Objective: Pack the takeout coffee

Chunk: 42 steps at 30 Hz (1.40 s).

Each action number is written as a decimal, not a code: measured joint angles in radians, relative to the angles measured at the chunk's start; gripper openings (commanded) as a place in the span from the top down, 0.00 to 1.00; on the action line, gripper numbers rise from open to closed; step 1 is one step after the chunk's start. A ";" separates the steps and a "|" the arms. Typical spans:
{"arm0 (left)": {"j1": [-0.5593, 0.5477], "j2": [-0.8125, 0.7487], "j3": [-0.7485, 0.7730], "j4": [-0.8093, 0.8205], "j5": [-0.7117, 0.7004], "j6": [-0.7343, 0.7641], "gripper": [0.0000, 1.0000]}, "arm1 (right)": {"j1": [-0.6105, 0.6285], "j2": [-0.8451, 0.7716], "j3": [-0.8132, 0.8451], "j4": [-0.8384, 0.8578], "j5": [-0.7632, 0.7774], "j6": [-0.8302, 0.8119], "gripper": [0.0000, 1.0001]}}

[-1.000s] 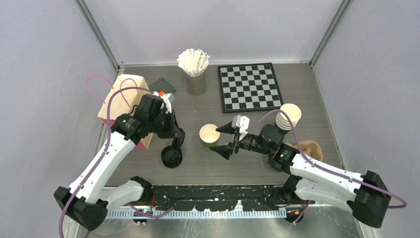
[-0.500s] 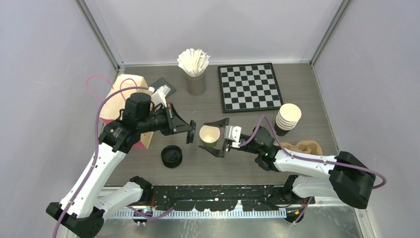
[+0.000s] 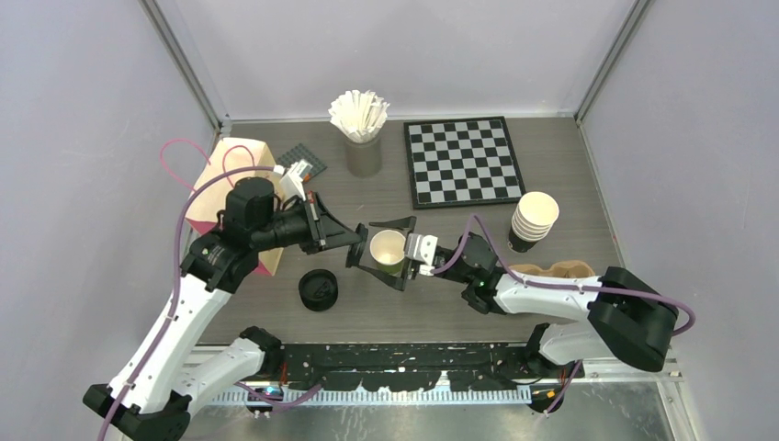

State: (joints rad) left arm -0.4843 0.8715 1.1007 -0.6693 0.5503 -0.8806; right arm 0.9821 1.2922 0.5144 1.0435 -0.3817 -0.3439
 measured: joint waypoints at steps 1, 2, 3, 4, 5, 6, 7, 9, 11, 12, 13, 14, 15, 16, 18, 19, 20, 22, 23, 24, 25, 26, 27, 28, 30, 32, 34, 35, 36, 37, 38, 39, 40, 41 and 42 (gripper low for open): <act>0.000 0.000 -0.002 0.003 0.002 -0.003 1.00 | 0.003 0.008 0.006 0.004 0.002 -0.001 0.09; 0.000 0.000 -0.006 0.006 0.004 -0.006 1.00 | 0.003 0.013 0.009 0.007 0.003 -0.001 0.09; 0.000 0.000 -0.008 0.008 0.004 -0.007 1.00 | 0.005 0.018 0.011 0.011 0.006 -0.002 0.09; 0.000 0.000 -0.010 0.008 0.004 -0.007 1.00 | 0.006 0.020 0.014 0.012 0.006 -0.002 0.09; 0.000 0.000 -0.013 0.009 0.004 -0.008 1.00 | 0.007 0.023 0.017 0.014 0.008 -0.002 0.09; 0.000 -0.001 -0.015 0.010 0.005 -0.008 1.00 | 0.009 0.024 0.019 0.018 0.010 -0.003 0.09; 0.000 -0.001 -0.017 0.011 0.005 -0.008 1.00 | 0.011 0.026 0.021 0.023 0.014 -0.003 0.09; 0.000 -0.001 -0.019 0.014 0.005 -0.008 1.00 | 0.013 0.031 0.025 0.029 0.019 -0.003 0.09; 0.000 -0.001 -0.020 0.016 0.004 -0.008 1.00 | 0.015 0.034 0.027 0.034 0.023 -0.003 0.10; 0.000 -0.001 -0.021 0.018 0.004 -0.008 1.00 | 0.016 0.037 0.028 0.037 0.026 -0.003 0.12; 0.000 -0.001 -0.021 0.020 0.004 -0.008 1.00 | 0.018 0.039 0.028 0.039 0.027 -0.003 0.15; 0.000 0.000 -0.023 0.024 0.004 -0.008 1.00 | 0.020 0.043 0.028 0.041 0.029 -0.003 0.22; 0.000 0.000 -0.024 0.029 0.004 -0.008 1.00 | 0.021 0.048 0.028 0.043 0.029 -0.003 0.37; 0.000 0.000 -0.027 0.032 0.005 -0.008 1.00 | 0.023 0.052 0.028 0.044 0.030 -0.003 0.50; 0.000 0.002 -0.038 0.043 0.009 -0.008 1.00 | 0.025 0.064 0.028 0.051 0.032 -0.005 0.63; 0.000 0.003 -0.045 0.047 0.011 -0.006 1.00 | 0.025 0.071 0.028 0.053 0.036 -0.003 0.64; 0.000 0.004 -0.050 0.047 0.012 -0.004 1.00 | 0.025 0.076 0.028 0.055 0.040 0.001 0.64; 0.000 0.011 -0.057 0.038 0.006 0.024 0.93 | 0.025 0.082 0.026 0.056 0.050 0.008 0.61; 0.000 0.014 -0.057 0.028 -0.004 0.041 0.84 | 0.025 0.082 0.021 0.056 0.059 0.016 0.58; 0.000 0.017 -0.057 0.013 -0.020 0.063 0.74 | 0.025 0.079 0.014 0.056 0.068 0.031 0.54; -0.001 0.020 -0.056 -0.011 -0.052 0.094 0.67 | 0.025 0.072 0.003 0.053 0.085 0.053 0.51; -0.001 0.024 -0.056 -0.042 -0.089 0.124 0.63 | 0.025 0.055 -0.013 0.036 0.111 0.091 0.48; -0.001 0.029 -0.056 -0.067 -0.119 0.150 0.59 | 0.025 0.038 -0.023 0.016 0.132 0.121 0.45; -0.001 0.036 -0.056 -0.099 -0.164 0.174 0.55 | 0.025 0.014 -0.027 -0.028 0.161 0.156 0.41; -0.001 0.053 -0.056 -0.157 -0.240 0.217 0.47 | 0.026 -0.065 -0.008 -0.225 0.231 0.255 0.30; -0.001 0.068 -0.056 -0.211 -0.320 0.260 0.38 | 0.027 -0.116 0.051 -0.423 0.295 0.340 0.18; -0.001 0.068 -0.056 -0.250 -0.402 0.293 0.20 | 0.032 -0.129 0.138 -0.606 0.354 0.420 0.15; -0.001 0.059 -0.055 -0.269 -0.452 0.312 0.13 | 0.037 -0.129 0.175 -0.681 0.375 0.454 0.14; -0.001 0.048 -0.052 -0.281 -0.485 0.328 0.06 | 0.048 -0.127 0.204 -0.750 0.397 0.480 0.13; -0.001 0.034 -0.047 -0.293 -0.516 0.341 0.01 | 0.062 -0.124 0.225 -0.808 0.415 0.501 0.13; -0.001 0.013 -0.035 -0.303 -0.546 0.351 0.00 | 0.081 -0.116 0.251 -0.876 0.437 0.520 0.13; -0.001 -0.014 -0.018 -0.313 -0.576 0.366 0.00 | 0.103 -0.099 0.277 -0.941 0.456 0.538 0.13; -0.001 -0.041 0.003 -0.320 -0.597 0.374 0.00 | 0.123 -0.076 0.304 -0.998 0.473 0.552 0.13; -0.001 -0.071 0.031 -0.325 -0.618 0.387 0.00 | 0.141 -0.049 0.328 -1.045 0.486 0.563 0.13; -0.001 -0.102 0.066 -0.333 -0.636 0.396 0.00 | 0.159 -0.019 0.350 -1.086 0.494 0.570 0.13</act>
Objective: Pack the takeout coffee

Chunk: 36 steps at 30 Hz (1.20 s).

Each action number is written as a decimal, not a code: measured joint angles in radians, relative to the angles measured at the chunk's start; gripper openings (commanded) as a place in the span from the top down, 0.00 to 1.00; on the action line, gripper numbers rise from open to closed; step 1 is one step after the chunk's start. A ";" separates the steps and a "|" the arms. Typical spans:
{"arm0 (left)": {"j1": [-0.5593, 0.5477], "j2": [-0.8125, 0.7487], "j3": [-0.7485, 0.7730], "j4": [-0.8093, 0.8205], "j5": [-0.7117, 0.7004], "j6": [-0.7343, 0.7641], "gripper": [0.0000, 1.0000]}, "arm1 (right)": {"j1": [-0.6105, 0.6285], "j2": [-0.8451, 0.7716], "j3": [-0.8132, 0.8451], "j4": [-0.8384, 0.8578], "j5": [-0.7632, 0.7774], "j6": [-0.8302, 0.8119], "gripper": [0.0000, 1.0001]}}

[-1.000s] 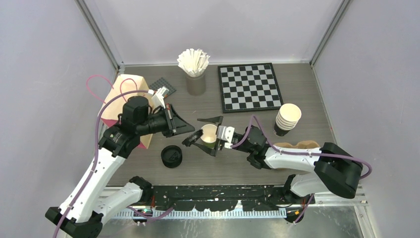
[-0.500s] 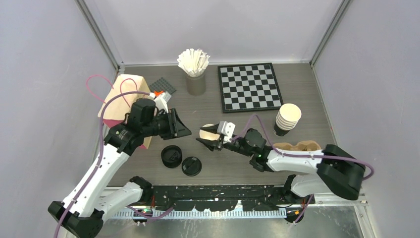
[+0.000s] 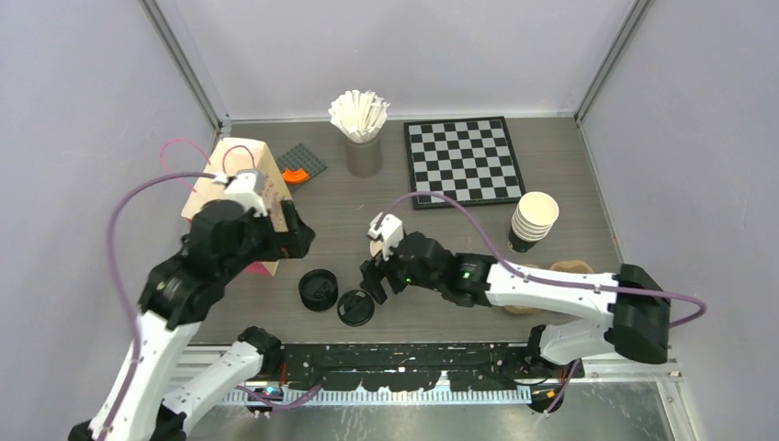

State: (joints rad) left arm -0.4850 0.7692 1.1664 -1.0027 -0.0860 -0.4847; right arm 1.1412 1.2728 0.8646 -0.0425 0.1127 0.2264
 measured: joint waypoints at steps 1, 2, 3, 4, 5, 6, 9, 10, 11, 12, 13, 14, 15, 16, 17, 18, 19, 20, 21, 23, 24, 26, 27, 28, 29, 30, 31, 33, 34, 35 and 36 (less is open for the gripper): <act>0.000 -0.020 0.029 -0.002 -0.011 0.008 0.00 | 0.017 0.031 0.019 -0.032 0.005 0.003 0.12; 0.000 -0.039 0.065 -0.006 -0.024 0.019 0.00 | 0.034 0.064 0.037 -0.061 0.010 0.005 0.12; 0.000 -0.059 0.100 -0.010 -0.033 0.026 0.00 | 0.051 0.098 0.054 -0.085 0.016 0.003 0.12; 0.000 -0.079 0.131 -0.013 -0.042 0.030 0.00 | 0.070 0.136 0.076 -0.113 0.026 -0.003 0.11; 0.000 -0.095 0.157 -0.013 -0.049 0.034 0.00 | 0.090 0.176 0.098 -0.134 0.033 -0.011 0.11; 0.000 -0.111 0.176 -0.013 -0.054 0.040 0.00 | 0.105 0.210 0.118 -0.148 0.037 -0.018 0.11; 0.000 -0.148 0.196 -0.023 -0.064 0.047 0.00 | 0.148 0.327 0.187 -0.176 0.052 -0.047 0.10; 0.000 -0.156 0.196 -0.032 -0.068 0.048 0.00 | 0.156 0.358 0.201 -0.176 0.054 -0.057 0.10; 0.000 -0.162 0.196 -0.041 -0.072 0.048 0.00 | 0.162 0.383 0.210 -0.176 0.056 -0.067 0.10; 0.000 -0.167 0.196 -0.052 -0.076 0.049 0.00 | 0.163 0.402 0.215 -0.176 0.058 -0.075 0.10; 0.000 -0.172 0.196 -0.060 -0.080 0.049 0.00 | 0.163 0.420 0.218 -0.176 0.058 -0.084 0.10; 0.000 -0.177 0.196 -0.068 -0.083 0.049 0.00 | 0.161 0.435 0.220 -0.175 0.059 -0.092 0.10; 0.000 -0.183 0.196 -0.073 -0.087 0.049 0.00 | 0.160 0.449 0.220 -0.175 0.058 -0.099 0.10; 0.000 -0.188 0.196 -0.076 -0.089 0.049 0.00 | 0.159 0.462 0.220 -0.175 0.058 -0.105 0.10; 0.000 -0.192 0.196 -0.078 -0.091 0.049 0.00 | 0.159 0.470 0.220 -0.174 0.057 -0.110 0.10; 0.000 -0.196 0.196 -0.081 -0.094 0.049 0.00 | 0.159 0.480 0.220 -0.171 0.057 -0.117 0.10; 0.000 -0.199 0.196 -0.082 -0.095 0.049 0.00 | 0.159 0.486 0.220 -0.168 0.054 -0.121 0.10; 0.000 -0.201 0.196 -0.083 -0.097 0.049 0.00 | 0.158 0.492 0.220 -0.164 0.051 -0.124 0.10; 0.000 -0.201 0.196 -0.084 -0.098 0.049 0.00 | 0.158 0.497 0.220 -0.159 0.047 -0.127 0.10; 0.000 -0.200 0.196 -0.089 -0.097 0.049 0.00 | 0.158 0.504 0.220 -0.151 0.037 -0.135 0.09; 0.000 -0.200 0.196 -0.090 -0.097 0.049 0.00 | 0.158 0.505 0.220 -0.146 0.033 -0.139 0.09; 0.000 -0.200 0.196 -0.090 -0.097 0.049 0.00 | 0.158 0.505 0.220 -0.133 0.024 -0.146 0.09; 0.000 -0.200 0.196 -0.090 -0.097 0.049 0.00 | 0.158 0.505 0.220 -0.127 0.020 -0.149 0.09; 0.000 -0.200 0.196 -0.090 -0.097 0.048 0.00 | 0.158 0.506 0.220 -0.121 0.016 -0.151 0.09; 0.000 -0.200 0.196 -0.090 -0.097 0.048 0.00 | 0.158 0.507 0.220 -0.116 0.015 -0.153 0.09; 0.000 -0.200 0.195 -0.090 -0.097 0.048 0.00 | 0.158 0.509 0.220 -0.111 0.013 -0.156 0.09; 0.000 -0.200 0.194 -0.090 -0.097 0.048 0.00 | 0.158 0.512 0.220 -0.106 0.011 -0.160 0.09; 0.000 -0.200 0.191 -0.090 -0.097 0.048 0.00 | 0.158 0.523 0.223 -0.099 0.008 -0.167 0.09; 0.000 -0.200 0.190 -0.091 -0.097 0.048 0.00 | 0.159 0.529 0.225 -0.095 0.008 -0.169 0.09; 0.000 -0.200 0.189 -0.091 -0.097 0.048 0.00 | 0.159 0.537 0.227 -0.091 0.007 -0.172 0.09; 0.000 -0.200 0.188 -0.091 -0.097 0.048 0.00 | 0.159 0.544 0.230 -0.090 0.008 -0.172 0.09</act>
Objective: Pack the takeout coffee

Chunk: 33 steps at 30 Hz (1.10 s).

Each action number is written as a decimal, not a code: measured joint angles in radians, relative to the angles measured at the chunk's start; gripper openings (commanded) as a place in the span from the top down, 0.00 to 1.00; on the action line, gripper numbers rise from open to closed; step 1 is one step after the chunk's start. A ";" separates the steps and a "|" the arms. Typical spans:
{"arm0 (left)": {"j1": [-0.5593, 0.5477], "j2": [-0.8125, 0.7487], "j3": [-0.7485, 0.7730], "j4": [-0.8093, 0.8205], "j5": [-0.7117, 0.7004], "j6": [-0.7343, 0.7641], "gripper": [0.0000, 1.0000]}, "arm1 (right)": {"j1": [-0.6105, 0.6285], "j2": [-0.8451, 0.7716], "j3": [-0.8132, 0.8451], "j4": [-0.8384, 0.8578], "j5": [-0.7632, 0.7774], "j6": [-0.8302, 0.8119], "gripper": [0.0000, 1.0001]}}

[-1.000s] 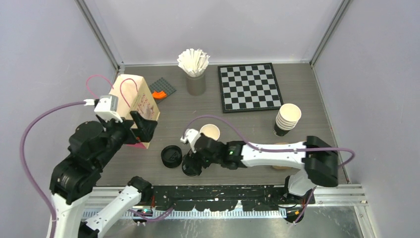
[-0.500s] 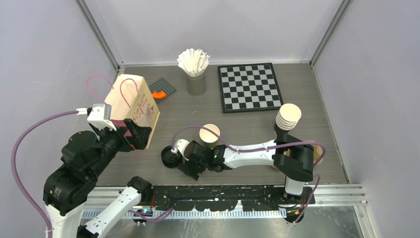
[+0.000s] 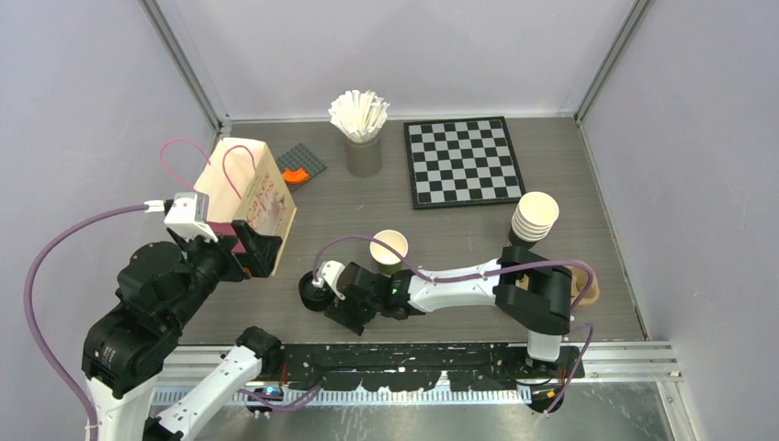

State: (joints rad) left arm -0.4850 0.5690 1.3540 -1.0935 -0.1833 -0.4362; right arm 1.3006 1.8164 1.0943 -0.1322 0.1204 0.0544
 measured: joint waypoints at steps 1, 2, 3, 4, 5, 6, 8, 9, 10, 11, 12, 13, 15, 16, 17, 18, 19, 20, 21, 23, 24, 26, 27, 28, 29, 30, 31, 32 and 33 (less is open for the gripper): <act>0.000 0.000 -0.001 0.000 0.000 0.000 0.00 | 0.000 0.009 0.003 0.002 0.000 0.000 0.09; 0.000 0.000 -0.002 0.000 0.000 0.000 0.00 | 0.000 0.018 0.007 0.003 0.001 -0.001 0.09; 0.000 0.000 -0.002 0.000 0.000 0.000 0.00 | 0.000 0.025 0.011 0.005 0.001 -0.001 0.09; 0.000 0.000 -0.003 0.000 0.000 0.000 0.00 | 0.000 0.033 0.015 0.007 0.001 -0.001 0.10; 0.000 0.000 -0.003 0.000 0.000 0.000 0.00 | 0.000 0.036 0.017 0.010 0.002 -0.001 0.11; 0.000 0.000 -0.003 0.000 0.000 0.000 0.00 | 0.000 0.037 0.018 0.011 0.002 -0.001 0.12; 0.000 0.000 -0.003 -0.001 0.000 0.000 0.00 | 0.000 0.037 0.021 0.013 0.002 -0.001 0.15; 0.000 0.000 -0.003 -0.001 0.000 0.000 0.00 | 0.000 0.037 0.021 0.018 0.002 0.000 0.17; 0.000 0.000 -0.003 0.000 0.000 0.000 0.00 | 0.000 0.037 0.021 0.021 0.002 -0.001 0.19; 0.000 0.000 -0.003 0.000 0.000 0.000 0.00 | 0.000 0.037 0.021 0.021 0.002 0.000 0.22; 0.000 -0.001 -0.003 0.000 0.000 0.000 0.00 | 0.000 0.037 0.021 0.021 0.002 -0.001 0.24; 0.000 -0.002 -0.005 0.000 0.000 0.000 0.00 | 0.000 0.037 0.021 0.022 0.002 -0.001 0.25; 0.000 -0.006 -0.012 0.000 0.000 0.000 0.00 | 0.000 0.036 0.021 0.022 0.001 0.000 0.26; 0.000 -0.008 -0.016 0.000 0.000 0.000 0.00 | 0.000 0.036 0.021 0.022 0.001 0.000 0.27; 0.000 -0.009 -0.021 0.000 0.000 0.000 0.00 | 0.000 0.035 0.020 0.022 0.001 0.000 0.27; 0.000 -0.010 -0.026 0.000 0.000 0.000 0.00 | 0.000 0.035 0.020 0.022 0.001 0.000 0.28; 0.000 -0.010 -0.030 0.000 0.000 0.000 0.00 | 0.000 0.035 0.019 0.022 0.001 0.000 0.29; 0.000 -0.010 -0.034 0.000 0.000 0.000 0.00 | 0.000 0.034 0.018 0.022 0.001 0.000 0.29; 0.000 -0.011 -0.038 0.000 0.000 0.000 0.00 | 0.000 0.032 0.017 0.021 0.001 0.000 0.29; 0.000 -0.011 -0.048 0.001 0.000 0.000 0.00 | 0.000 0.024 0.009 0.019 0.002 0.000 0.30; 0.000 -0.011 -0.051 0.001 0.000 0.000 0.00 | 0.000 0.020 0.005 0.018 0.002 0.001 0.30; 0.000 -0.011 -0.059 0.001 0.001 0.001 0.00 | 0.000 0.006 -0.005 0.008 0.001 0.004 0.30; 0.000 -0.011 -0.064 0.001 0.003 0.001 0.00 | 0.000 -0.005 -0.009 0.002 -0.001 0.006 0.30; 0.000 -0.011 -0.066 0.000 0.005 0.000 0.00 | 0.000 -0.014 -0.012 -0.005 -0.004 0.009 0.30; 0.000 -0.011 -0.067 -0.001 0.009 0.000 0.00 | 0.000 -0.029 -0.015 -0.017 -0.010 0.013 0.30; 0.000 -0.009 -0.068 -0.002 0.012 -0.002 0.00 | 0.000 -0.043 -0.016 -0.026 -0.012 0.016 0.30; 0.000 -0.007 -0.067 -0.003 0.015 -0.005 0.00 | 0.000 -0.062 -0.018 -0.034 -0.016 0.021 0.30; 0.000 -0.002 -0.066 -0.005 0.018 -0.008 0.00 | 0.000 -0.085 -0.018 -0.044 -0.018 0.026 0.30; 0.000 0.006 -0.066 -0.007 0.020 -0.011 0.00 | 0.000 -0.109 -0.018 -0.052 -0.019 0.027 0.30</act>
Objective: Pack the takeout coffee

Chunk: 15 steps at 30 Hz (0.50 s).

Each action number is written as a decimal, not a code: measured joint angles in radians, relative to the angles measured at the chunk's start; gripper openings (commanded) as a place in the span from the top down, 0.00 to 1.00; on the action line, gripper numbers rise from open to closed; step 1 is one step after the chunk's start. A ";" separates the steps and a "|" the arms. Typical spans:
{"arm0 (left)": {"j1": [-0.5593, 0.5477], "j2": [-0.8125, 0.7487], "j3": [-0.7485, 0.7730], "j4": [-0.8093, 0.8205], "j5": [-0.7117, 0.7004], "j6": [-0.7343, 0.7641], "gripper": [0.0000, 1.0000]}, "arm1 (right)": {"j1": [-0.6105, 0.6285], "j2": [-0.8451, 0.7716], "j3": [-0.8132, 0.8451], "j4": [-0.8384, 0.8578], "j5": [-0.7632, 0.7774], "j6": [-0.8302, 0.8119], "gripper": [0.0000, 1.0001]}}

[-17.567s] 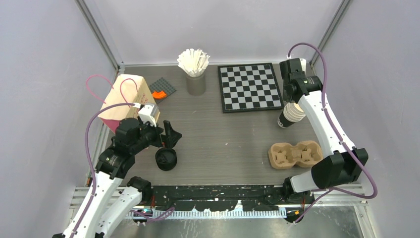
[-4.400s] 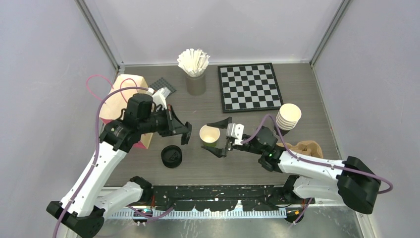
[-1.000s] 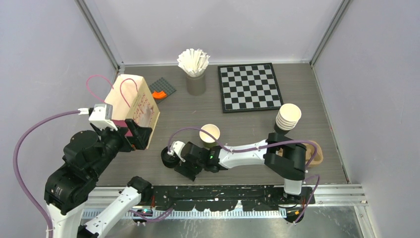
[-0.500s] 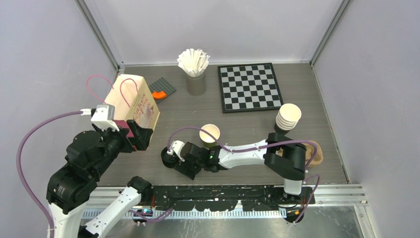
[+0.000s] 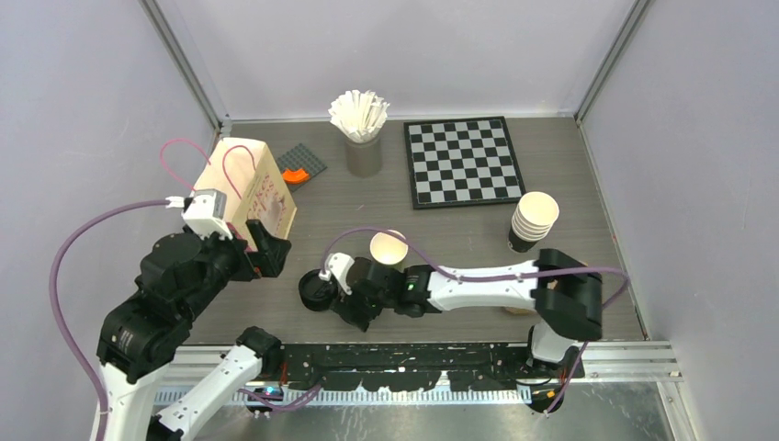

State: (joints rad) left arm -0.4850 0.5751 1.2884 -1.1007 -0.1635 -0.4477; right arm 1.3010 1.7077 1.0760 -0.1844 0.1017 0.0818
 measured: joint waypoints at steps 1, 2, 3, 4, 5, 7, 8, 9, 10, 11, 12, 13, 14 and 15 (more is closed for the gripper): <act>0.000 0.011 0.002 -0.003 0.002 -0.005 0.00 | 0.000 -0.029 0.000 -0.010 0.002 0.001 0.30; 0.000 0.025 0.003 -0.006 0.005 -0.010 0.00 | 0.000 -0.064 0.000 -0.024 0.005 0.003 0.30; 0.000 0.040 0.003 -0.007 0.011 -0.014 0.00 | -0.002 -0.100 0.000 -0.036 0.010 0.004 0.30; 0.000 0.053 0.003 -0.008 0.019 -0.016 0.00 | -0.006 -0.129 0.001 -0.048 0.013 0.005 0.30; 0.000 0.072 0.003 -0.008 0.037 -0.018 0.00 | -0.013 -0.166 0.010 -0.077 0.019 0.007 0.29; 0.000 0.103 0.003 -0.006 0.067 -0.021 0.00 | -0.028 -0.204 0.035 -0.125 0.039 0.009 0.29; 0.000 0.121 0.003 -0.005 0.085 -0.022 0.00 | -0.039 -0.216 0.049 -0.146 0.050 0.011 0.29; 0.000 0.139 0.005 -0.004 0.101 -0.024 0.01 | -0.055 -0.227 0.064 -0.167 0.060 0.012 0.29; 0.000 0.159 0.010 -0.003 0.120 -0.026 0.01 | -0.076 -0.237 0.076 -0.186 0.069 0.015 0.29; 0.000 0.180 0.014 -0.001 0.137 -0.028 0.01 | -0.098 -0.246 0.081 -0.200 0.074 0.019 0.29; 0.000 0.201 0.018 0.006 0.152 -0.035 0.01 | -0.126 -0.256 0.084 -0.214 0.079 0.022 0.29; 0.000 0.221 0.018 0.016 0.169 -0.042 0.01 | -0.155 -0.264 0.084 -0.230 0.084 0.024 0.29; 0.000 0.232 0.018 0.022 0.181 -0.046 0.01 | -0.175 -0.269 0.084 -0.242 0.085 0.026 0.29; 0.000 0.243 0.016 0.035 0.194 -0.052 0.01 | -0.202 -0.271 0.085 -0.259 0.087 0.027 0.29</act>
State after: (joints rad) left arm -0.4850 0.8177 1.3048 -1.0657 0.0307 -0.4995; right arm 1.0988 1.4368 1.1610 -0.4438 0.1883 0.1085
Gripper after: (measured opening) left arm 0.989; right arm 0.813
